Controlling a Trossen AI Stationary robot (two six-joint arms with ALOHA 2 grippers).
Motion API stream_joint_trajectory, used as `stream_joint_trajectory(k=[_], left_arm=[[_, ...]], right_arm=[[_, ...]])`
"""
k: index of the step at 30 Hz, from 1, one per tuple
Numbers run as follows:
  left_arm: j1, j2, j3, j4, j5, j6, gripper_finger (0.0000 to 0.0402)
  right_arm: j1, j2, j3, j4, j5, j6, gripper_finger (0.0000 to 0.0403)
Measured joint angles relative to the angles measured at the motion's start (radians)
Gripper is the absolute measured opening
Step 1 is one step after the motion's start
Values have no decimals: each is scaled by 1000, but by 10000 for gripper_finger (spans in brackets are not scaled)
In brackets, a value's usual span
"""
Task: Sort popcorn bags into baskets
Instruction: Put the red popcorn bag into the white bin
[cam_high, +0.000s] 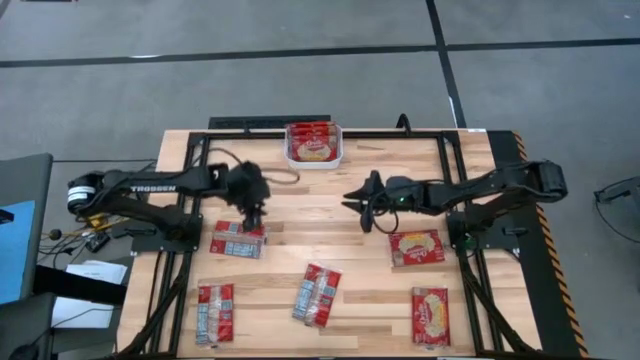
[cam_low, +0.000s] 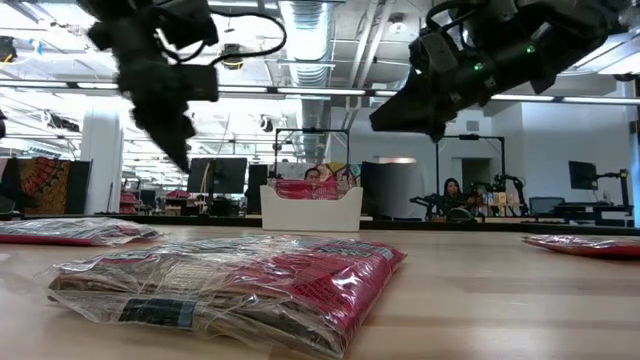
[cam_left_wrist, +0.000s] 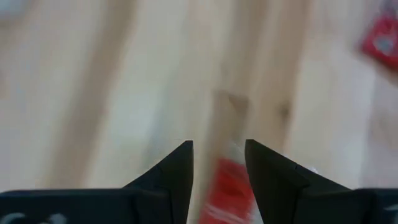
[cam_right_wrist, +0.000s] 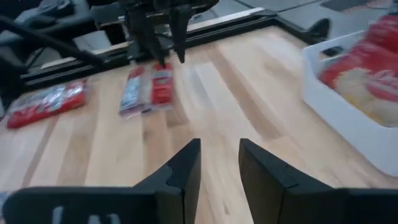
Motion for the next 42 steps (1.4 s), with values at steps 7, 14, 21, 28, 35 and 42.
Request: stream_joint_trajectory(k=[7, 14, 21, 28, 35, 42], left_arm=[[-175, -7, -39, -69, 42, -97, 137], [-432, -6, -39, -139, -150, -108, 160], [-632, -6, -39, -122, -305, -184, 181], [-729, 76, -39, -121, -404, -238, 183], [-738, 256, -39, -126, -410, -245, 183], [-739, 366, -30, -131, -410, -214, 157]], right_arm=[[10, 134, 0, 237, 31, -25, 174], [7, 146, 0, 257, 59, -31, 197], [12, 146, 0, 263, 59, -31, 199], [13, 146, 0, 263, 56, -28, 187], [12, 146, 0, 262, 56, -29, 188], [12, 145, 0, 262, 55, -28, 191]])
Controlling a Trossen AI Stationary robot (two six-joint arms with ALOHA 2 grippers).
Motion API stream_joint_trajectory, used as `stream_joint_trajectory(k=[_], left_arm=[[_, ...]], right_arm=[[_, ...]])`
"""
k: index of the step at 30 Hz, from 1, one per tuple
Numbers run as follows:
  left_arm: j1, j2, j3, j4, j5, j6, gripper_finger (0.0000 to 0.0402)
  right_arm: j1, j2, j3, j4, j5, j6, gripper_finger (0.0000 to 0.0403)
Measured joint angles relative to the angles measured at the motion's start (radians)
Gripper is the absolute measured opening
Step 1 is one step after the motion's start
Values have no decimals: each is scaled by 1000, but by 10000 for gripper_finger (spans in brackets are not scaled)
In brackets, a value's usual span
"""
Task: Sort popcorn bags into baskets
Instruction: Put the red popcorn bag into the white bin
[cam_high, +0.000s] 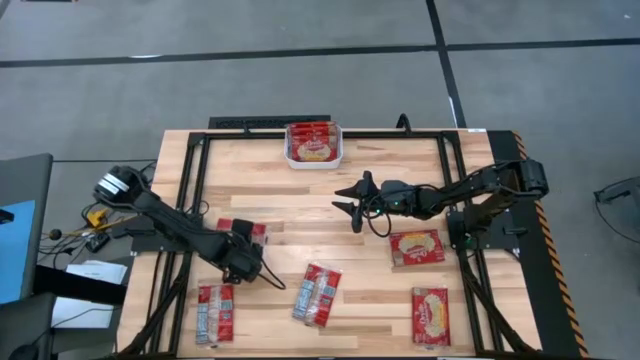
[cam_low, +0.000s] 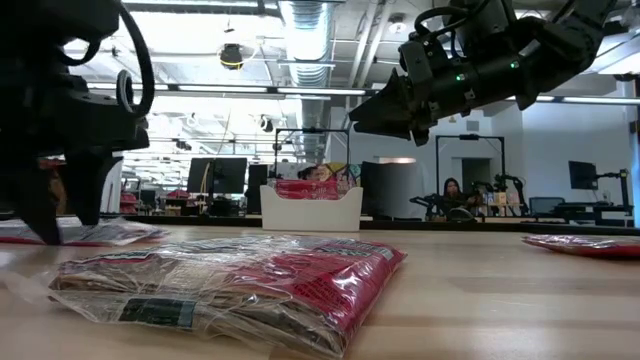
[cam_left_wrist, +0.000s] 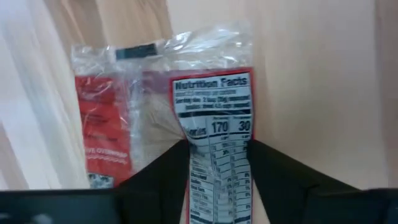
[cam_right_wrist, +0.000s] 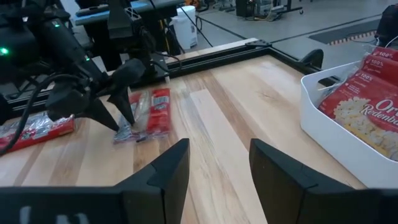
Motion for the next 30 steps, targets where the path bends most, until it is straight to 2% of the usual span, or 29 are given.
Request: stream_joint_trajectory(k=[2, 7, 12, 17, 19, 23, 26, 30], left_arm=[[5, 11, -1, 1, -18, 0, 127], [49, 16, -7, 10, -12, 17, 17], [125, -2, 12, 20, -17, 103, 3], [228, -93, 60, 87, -18, 267, 0], [276, -145, 76, 161, 28, 338, 0], [377, -228, 99, 246, 189, 437, 0], [445, -279, 127, 286, 285, 469, 0], [510, -300, 152, 277, 355, 464, 0]], right_arm=[[0, 0, 0, 0, 0, 0, 188], [0, 0, 0, 0, 0, 1, 176], [6, 0, 0, 9, -1, 34, 164], [31, 0, 0, 3, -6, 15, 158], [49, 0, 0, 8, -6, -35, 158], [88, 0, 0, 48, -6, -124, 170], [118, 0, 0, 81, -6, -203, 184], [149, 0, 20, 83, -5, -299, 204]])
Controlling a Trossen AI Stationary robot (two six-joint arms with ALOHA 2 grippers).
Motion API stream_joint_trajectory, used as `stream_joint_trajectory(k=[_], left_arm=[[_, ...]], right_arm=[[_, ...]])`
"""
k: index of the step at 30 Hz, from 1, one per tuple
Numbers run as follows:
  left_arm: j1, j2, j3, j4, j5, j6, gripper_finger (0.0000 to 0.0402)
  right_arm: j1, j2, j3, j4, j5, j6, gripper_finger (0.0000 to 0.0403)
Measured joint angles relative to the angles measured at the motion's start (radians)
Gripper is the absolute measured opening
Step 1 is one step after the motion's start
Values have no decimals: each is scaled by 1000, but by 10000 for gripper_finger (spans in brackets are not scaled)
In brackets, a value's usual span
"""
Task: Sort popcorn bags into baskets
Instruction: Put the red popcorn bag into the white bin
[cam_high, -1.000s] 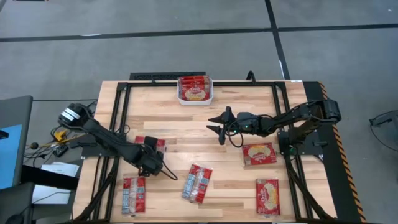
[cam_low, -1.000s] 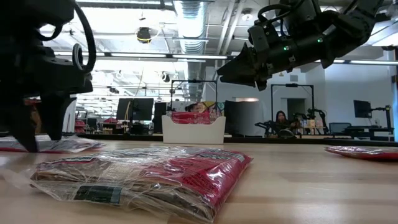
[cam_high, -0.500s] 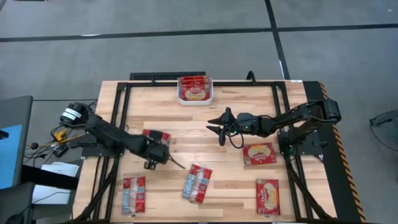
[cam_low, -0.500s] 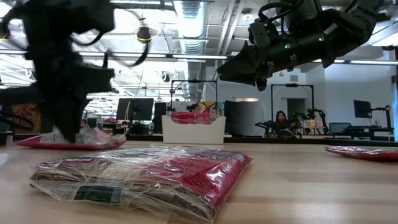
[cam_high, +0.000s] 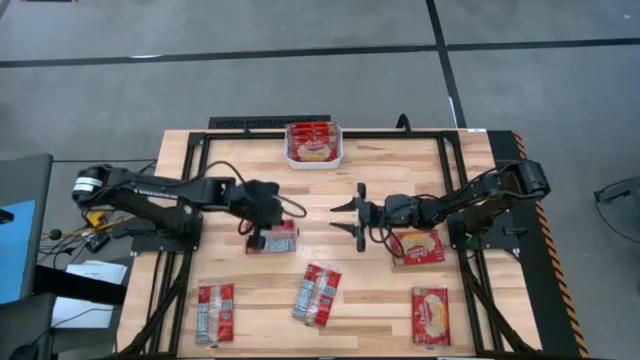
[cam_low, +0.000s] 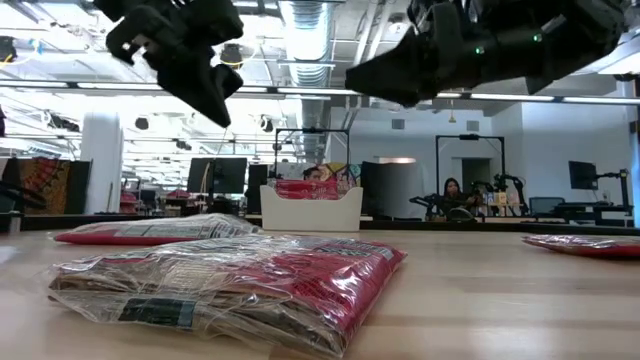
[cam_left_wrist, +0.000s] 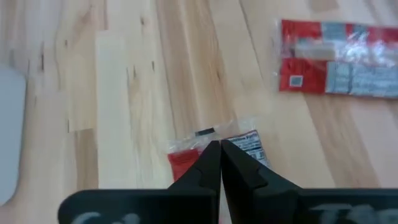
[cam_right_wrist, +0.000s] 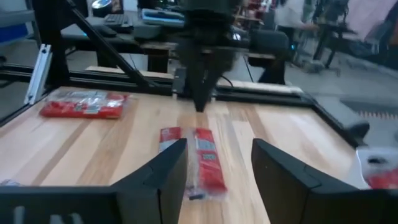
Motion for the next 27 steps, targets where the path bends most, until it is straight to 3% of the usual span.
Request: stream_joint_trajectory(k=[4, 8, 17, 20, 27], left_arm=[[16, -1, 9, -110, 41, -44, 0], [-7, 0, 7, -256, -91, -110, 6], [-21, -25, 6, -370, -369, -248, 70], [-21, -60, 6, -399, -405, -292, 99], [-21, -197, 7, -423, -465, -296, 172]], right_arm=[[5, 0, 19, -23, 2, -8, 224], [-18, 34, 68, -100, 1, 14, 235], [-80, 378, 364, -166, -132, 83, 234], [-93, 478, 483, -240, -211, 105, 233], [-106, 659, 730, -509, -274, 41, 225]])
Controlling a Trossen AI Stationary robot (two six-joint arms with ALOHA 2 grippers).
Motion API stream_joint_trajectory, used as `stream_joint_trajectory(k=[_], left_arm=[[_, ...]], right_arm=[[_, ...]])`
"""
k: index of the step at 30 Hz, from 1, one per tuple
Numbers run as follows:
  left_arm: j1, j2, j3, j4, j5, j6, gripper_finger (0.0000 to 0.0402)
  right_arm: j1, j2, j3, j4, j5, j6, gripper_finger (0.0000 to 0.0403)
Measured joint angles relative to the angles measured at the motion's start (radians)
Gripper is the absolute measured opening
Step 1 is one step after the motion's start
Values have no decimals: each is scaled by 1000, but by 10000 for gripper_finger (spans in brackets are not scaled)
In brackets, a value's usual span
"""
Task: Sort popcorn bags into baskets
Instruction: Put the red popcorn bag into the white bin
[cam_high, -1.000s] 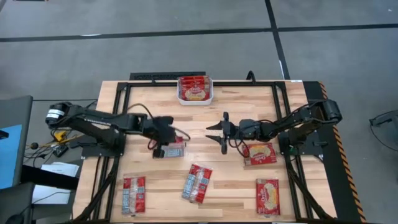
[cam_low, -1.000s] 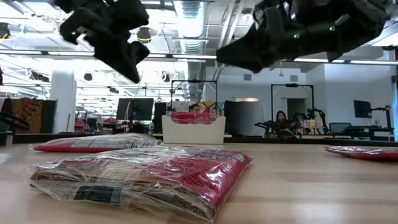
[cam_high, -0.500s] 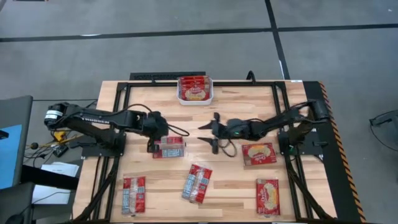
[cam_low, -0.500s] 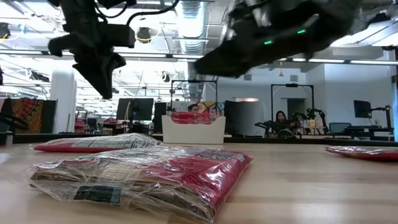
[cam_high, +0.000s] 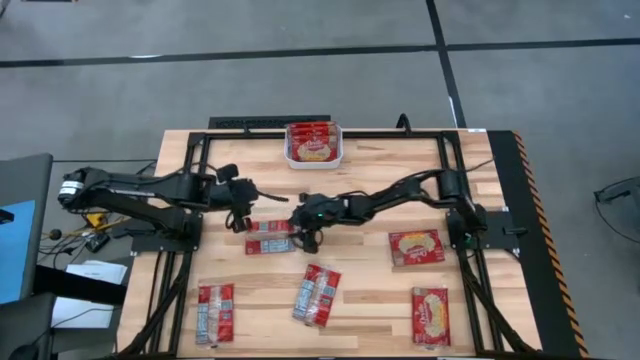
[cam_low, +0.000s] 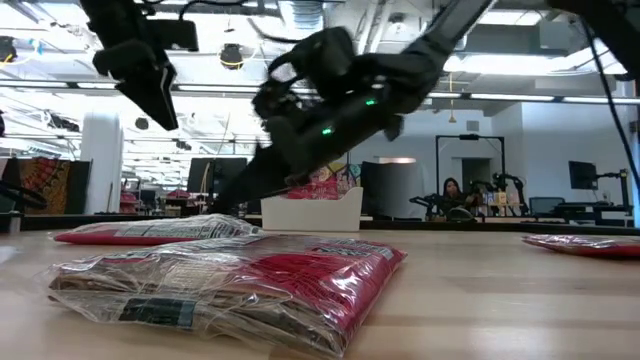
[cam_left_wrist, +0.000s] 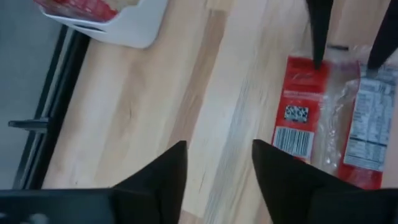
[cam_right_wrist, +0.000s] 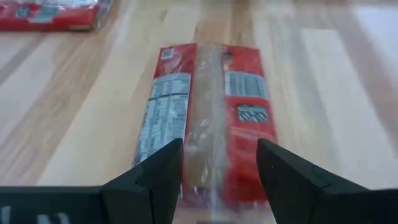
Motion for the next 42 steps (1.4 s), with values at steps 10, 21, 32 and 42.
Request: stream_joint_trajectory(k=[10, 21, 32, 42], left_arm=[[0, -58, -1, -13, 1, -20, 226], [1, -52, -22, -24, 3, -19, 224], [-37, -52, -97, 54, 122, 102, 223], [-128, -39, -472, 791, 116, 386, 223]], right_arm=[[-3, 141, 234, -327, -40, 24, 200], [-39, 81, 252, -517, -90, 49, 10], [-177, -109, 44, -465, -431, 139, 4], [-214, -186, -172, -446, -308, 203, 12]])
